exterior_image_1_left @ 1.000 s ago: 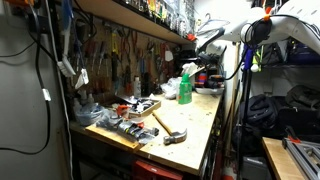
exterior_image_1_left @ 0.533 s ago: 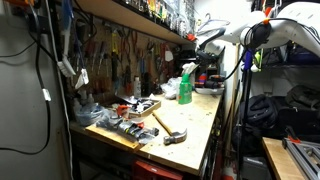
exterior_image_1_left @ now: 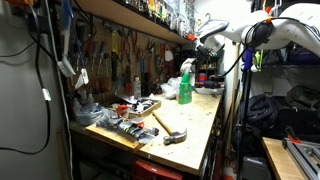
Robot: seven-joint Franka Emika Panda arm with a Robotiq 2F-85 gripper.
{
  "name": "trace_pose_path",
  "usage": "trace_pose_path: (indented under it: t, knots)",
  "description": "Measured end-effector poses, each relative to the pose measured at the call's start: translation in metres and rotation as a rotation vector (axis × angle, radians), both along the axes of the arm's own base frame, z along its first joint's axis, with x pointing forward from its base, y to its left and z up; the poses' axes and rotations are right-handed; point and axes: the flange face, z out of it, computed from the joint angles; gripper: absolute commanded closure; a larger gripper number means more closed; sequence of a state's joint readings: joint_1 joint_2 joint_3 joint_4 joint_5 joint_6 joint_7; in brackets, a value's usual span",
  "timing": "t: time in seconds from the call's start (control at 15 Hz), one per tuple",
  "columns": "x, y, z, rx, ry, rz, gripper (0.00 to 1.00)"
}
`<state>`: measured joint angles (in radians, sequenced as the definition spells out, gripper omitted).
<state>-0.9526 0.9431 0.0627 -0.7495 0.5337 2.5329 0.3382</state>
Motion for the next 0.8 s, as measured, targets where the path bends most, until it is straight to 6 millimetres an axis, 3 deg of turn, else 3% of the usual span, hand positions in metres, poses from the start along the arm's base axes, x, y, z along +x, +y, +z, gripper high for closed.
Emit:
trace_pose_path:
  t: [0.4, 0.8]
  knots:
    - [0.014, 0.008, 0.011, -0.045, -0.142, 0.091, 0.99]
    - [0.025, 0.013, 0.009, -0.092, -0.221, 0.186, 0.99]
